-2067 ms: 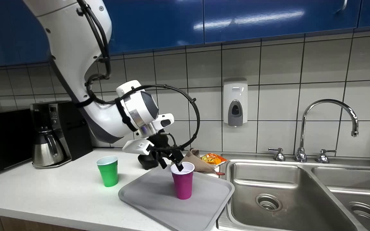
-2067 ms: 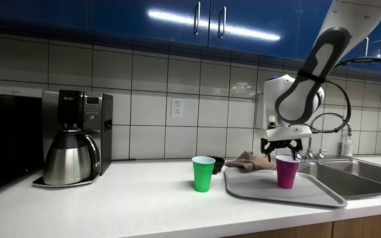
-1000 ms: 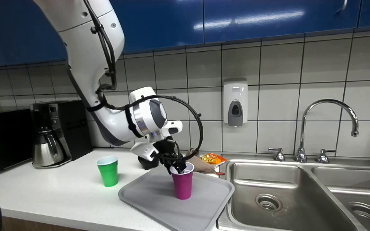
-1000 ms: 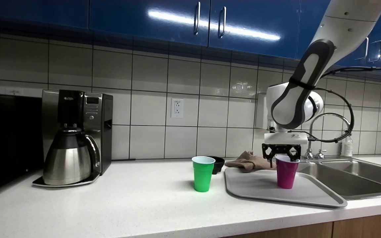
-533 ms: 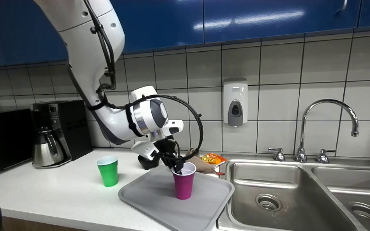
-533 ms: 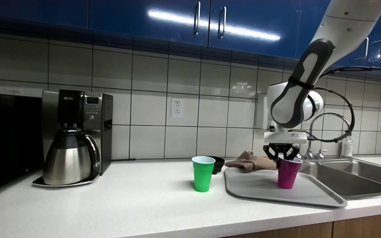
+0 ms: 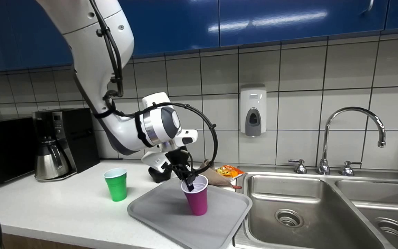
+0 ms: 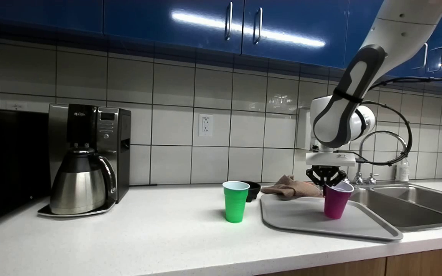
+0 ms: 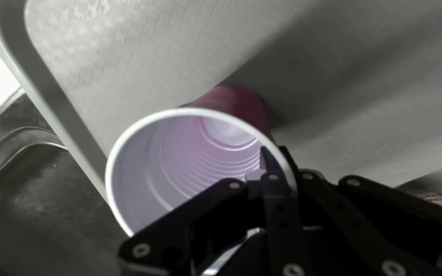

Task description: Remove the green and purple cups from the tray

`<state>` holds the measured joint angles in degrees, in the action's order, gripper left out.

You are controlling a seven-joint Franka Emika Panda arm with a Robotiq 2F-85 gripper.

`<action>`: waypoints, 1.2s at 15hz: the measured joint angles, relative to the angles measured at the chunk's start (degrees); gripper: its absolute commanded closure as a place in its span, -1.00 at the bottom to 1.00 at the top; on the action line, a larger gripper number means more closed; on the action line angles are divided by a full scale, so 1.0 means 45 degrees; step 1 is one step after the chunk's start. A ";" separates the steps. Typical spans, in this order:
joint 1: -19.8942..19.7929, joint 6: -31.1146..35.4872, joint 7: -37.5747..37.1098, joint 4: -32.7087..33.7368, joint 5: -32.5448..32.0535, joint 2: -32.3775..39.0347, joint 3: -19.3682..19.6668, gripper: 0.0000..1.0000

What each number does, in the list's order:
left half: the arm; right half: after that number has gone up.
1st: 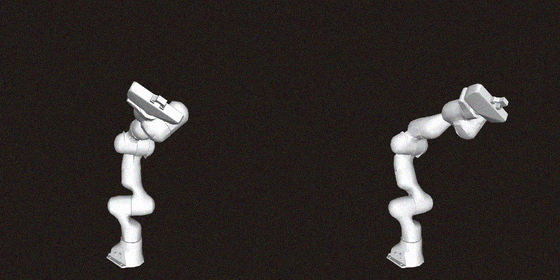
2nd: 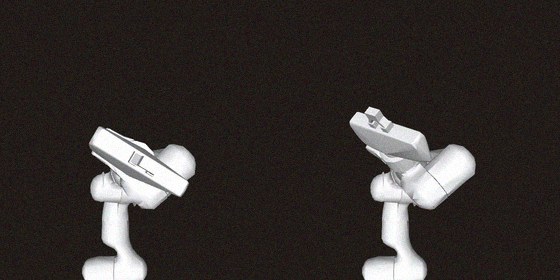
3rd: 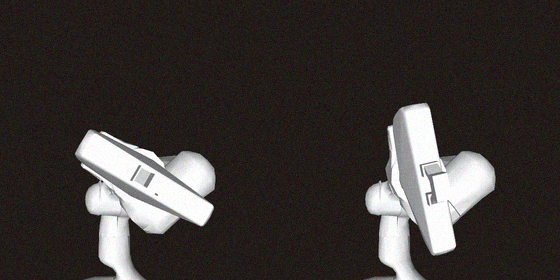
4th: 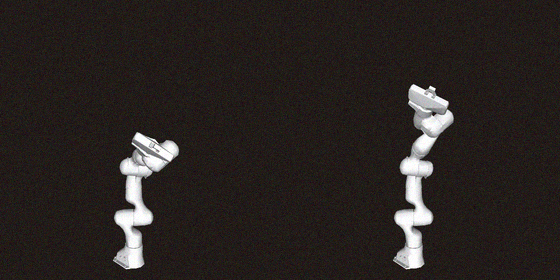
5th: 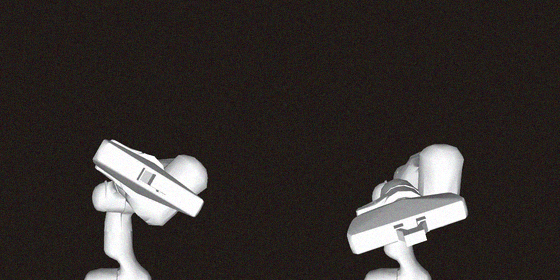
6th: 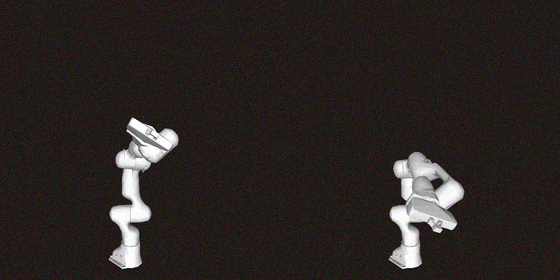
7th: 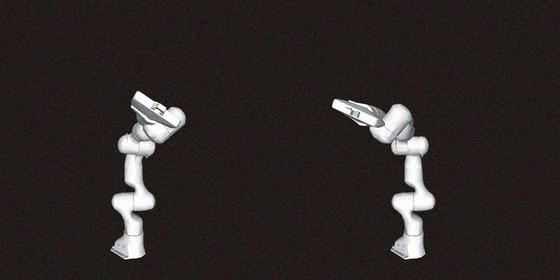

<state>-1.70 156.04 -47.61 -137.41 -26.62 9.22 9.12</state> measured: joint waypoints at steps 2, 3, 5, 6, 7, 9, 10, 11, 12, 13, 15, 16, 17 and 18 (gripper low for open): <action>0.0046 0.0007 0.0000 0.0014 0.0027 -0.0007 0.0000 0.99; 0.0076 0.0007 0.0048 0.0027 0.0136 -0.0016 -0.0003 0.99; 0.0125 0.0006 0.0270 0.0072 0.0459 -0.0057 -0.0021 0.99; 0.0160 0.0005 0.0399 0.0096 0.0630 -0.0092 -0.0032 0.99; 0.0206 0.0004 0.0472 0.0121 0.0719 -0.0139 -0.0039 0.99; 0.0346 -0.0005 0.0568 0.0146 0.0822 -0.0300 -0.0063 0.99; 0.0427 -0.0019 0.0596 0.0146 0.0851 -0.0408 -0.0090 0.99; 0.0504 -0.0042 0.0612 0.0146 0.0900 -0.0519 -0.0148 0.99; 0.0572 -0.0070 0.0623 0.0146 0.0947 -0.0631 -0.0237 0.99; 0.0657 -0.0109 0.0624 0.0146 0.1004 -0.0739 -0.0331 0.99; 0.0794 -0.0224 0.0628 0.0146 0.1151 -0.0904 -0.0562 0.99; 0.0862 -0.0276 0.0629 0.0146 0.1192 -0.0967 -0.0683 0.99; 0.0934 -0.0334 0.0628 0.0146 0.1227 -0.1028 -0.0811 0.99; 0.1008 -0.0381 0.0628 0.0146 0.1260 -0.1073 -0.0940 0.99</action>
<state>2.83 154.32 -44.78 -136.75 -20.94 4.39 4.89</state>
